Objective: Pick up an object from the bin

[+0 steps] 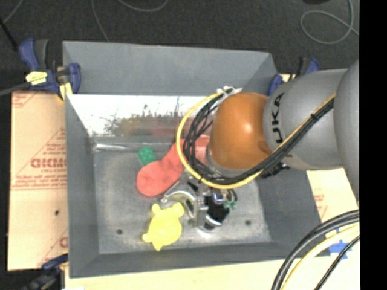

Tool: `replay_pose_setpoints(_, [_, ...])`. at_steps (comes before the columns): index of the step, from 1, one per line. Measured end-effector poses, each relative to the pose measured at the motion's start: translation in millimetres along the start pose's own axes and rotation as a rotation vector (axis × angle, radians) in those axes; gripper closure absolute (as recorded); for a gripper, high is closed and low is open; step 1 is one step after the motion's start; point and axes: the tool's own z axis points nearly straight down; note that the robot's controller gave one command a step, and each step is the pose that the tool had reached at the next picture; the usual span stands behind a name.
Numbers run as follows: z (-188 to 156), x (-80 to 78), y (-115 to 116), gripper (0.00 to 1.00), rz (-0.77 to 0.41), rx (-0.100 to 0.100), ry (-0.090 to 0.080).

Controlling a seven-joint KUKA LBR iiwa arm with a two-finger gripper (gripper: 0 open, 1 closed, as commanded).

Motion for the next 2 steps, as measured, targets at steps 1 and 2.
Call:
replay_pose_setpoints(1, [-4.5,-1.7,-0.1,0.00,0.001,-0.001,-0.008])
replay_pose_setpoints(2, [-2.2,-0.3,1.2,0.00,-0.035,0.002,-0.006])
